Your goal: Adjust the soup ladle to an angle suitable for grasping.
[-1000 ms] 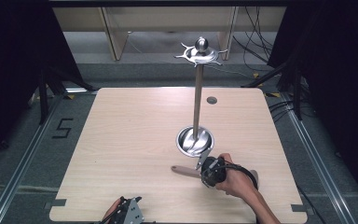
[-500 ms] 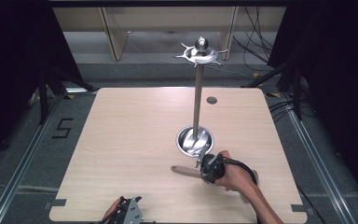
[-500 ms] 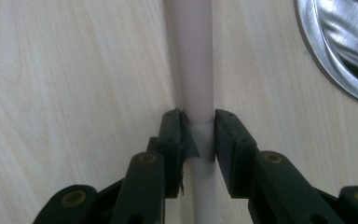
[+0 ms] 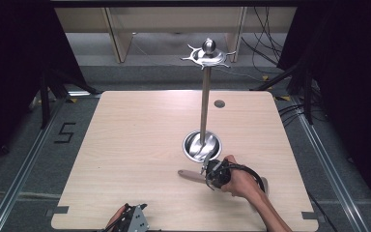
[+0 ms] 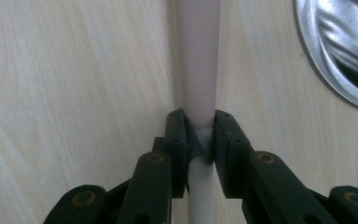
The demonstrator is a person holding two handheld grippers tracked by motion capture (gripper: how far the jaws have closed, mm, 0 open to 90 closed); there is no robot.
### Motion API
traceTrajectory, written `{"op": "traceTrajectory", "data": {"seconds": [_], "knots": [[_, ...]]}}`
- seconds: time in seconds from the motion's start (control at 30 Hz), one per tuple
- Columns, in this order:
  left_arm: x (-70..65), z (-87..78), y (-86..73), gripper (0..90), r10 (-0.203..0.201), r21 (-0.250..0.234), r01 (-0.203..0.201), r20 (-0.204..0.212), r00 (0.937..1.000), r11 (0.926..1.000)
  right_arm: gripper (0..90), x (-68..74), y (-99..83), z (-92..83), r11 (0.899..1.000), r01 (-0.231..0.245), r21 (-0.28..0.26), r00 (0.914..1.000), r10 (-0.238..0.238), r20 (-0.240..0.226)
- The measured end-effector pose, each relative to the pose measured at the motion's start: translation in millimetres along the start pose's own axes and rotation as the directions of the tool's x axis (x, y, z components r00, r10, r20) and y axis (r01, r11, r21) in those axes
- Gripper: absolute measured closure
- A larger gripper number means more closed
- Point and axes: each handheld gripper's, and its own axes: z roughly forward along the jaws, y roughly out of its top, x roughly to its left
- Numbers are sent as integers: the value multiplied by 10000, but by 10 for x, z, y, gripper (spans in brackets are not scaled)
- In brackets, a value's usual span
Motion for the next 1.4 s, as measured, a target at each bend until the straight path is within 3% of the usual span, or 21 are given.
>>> {"op": "traceTrajectory", "data": {"seconds": [0.07, 0.13, 0.2, 0.3, 0.33, 0.5, 0.53, 0.63, 0.67, 0.7, 0.73, 0.8, 0.83, 0.9, 1.07, 1.1, 1.13, 1.2, 1.27, 1.3, 1.4], "knots": [[21, -8, -5, 151, -44, -19, 44, -69, 10000, 10000, 773, -28, -15, -33, 9989, 376, -264, 9993, -376, 25], [24, -13, -5, 151, -73, -77, 72, -103, 9999, 9999, 774, -47, -51, -86, 9982, 212, -569, 9997, -219, -115], [21, -8, -2, 151, 20, 29, -20, -78, 10000, 10000, 774, -42, -93, -149, 9977, -128, -667, 9999, 134, 96], [6, 4, -2, 151, -67, 16, 67, 26, 10000, 10000, 774, -51, -139, -226, 9942, -135, -1069, 9995, 165, 276], [3, 5, -1, 152, -2, 33, 2, -59, 10000, 10000, 774, -70, -196, -273, 9857, -93, -1685, 9984, 186, 541], [6, 7, -2, 151, -48, 28, 49, -67, 10000, 10000, 774, -75, -314, -405, 9740, -460, -2218, 9938, 672, 887], [4, 11, -5, 152, -154, -41, 154, 10, 9999, 9999, 774, -63, -361, -467, 9650, -574, -2560, 9932, 814, 838], [7, 7, -4, 151, -118, -29, 119, 95, 9999, 9999, 775, -71, -403, -516, 9578, -620, -2808, 9918, 907, 905], [7, 6, -3, 151, -100, -17, 100, 96, 9999, 9999, 774, -63, -426, -544, 9544, -909, -2843, 9885, 1211, 904], [4, 11, -3, 151, -49, 26, 49, -123, 9999, 10000, 775, -97, -467, -583, 9447, -839, -3171, 9872, 1220, 1023], [6, 7, -1, 151, 2, 19, -2, -72, 10000, 10000, 775, -96, -493, -615, 9444, -1083, -3105, 9848, 1446, 960], [3, 11, -3, 151, 12, 50, -12, -64, 10000, 10000, 775, -141, -540, -636, 9315, -628, -3583, 9868, 1117, 1174], [-1, 12, -4, 152, 19, 48, -19, -60, 10000, 10000, 774, -110, -559, -653, 9262, -1073, -3614, 9836, 1520, 975], [-2, 13, -2, 152, -19, 34, 19, -30, 10000, 10000, 774, -103, -601, -685, 9201, -1309, -3691, 9806, 1751, 886], [7, 8, -6, 152, -22, 46, 22, -74, 10000, 10000, 774, -118, -706, -741, 8945, -1135, -4325, 9733, 1875, 1324], [8, 8, -5, 152, -25, 41, 26, -90, 10000, 10000, 775, -113, -715, -744, 8844, -1141, -4527, 9768, 1829, 1110], [8, 9, -4, 152, -18, 40, 18, -96, 10000, 10000, 775, -100, -732, -751, 8754, -1442, -4613, 9700, 2173, 1092], [2, 12, -5, 151, -1, 58, 1, -69, 10000, 10000, 775, -117, -770, -757, 8611, -1421, -4881, 9707, 2178, 1016], [-5, 15, -4, 151, -33, 47, 33, -39, 10000, 10000, 774, -112, -802, -764, 8522, -1540, -5001, 9685, 2304, 945], [-2, 14, -3, 151, -4, 47, 4, -47, 10000, 10000, 775, -119, -820, -787, 8548, -1628, -4928, 9700, 2302, 789], [1, 15, -6, 152, -21, 61, 21, -43, 10000, 10000, 775, -122, -864, -820, 8409, -1698, -5139, 9677, 2410, 746]]}}
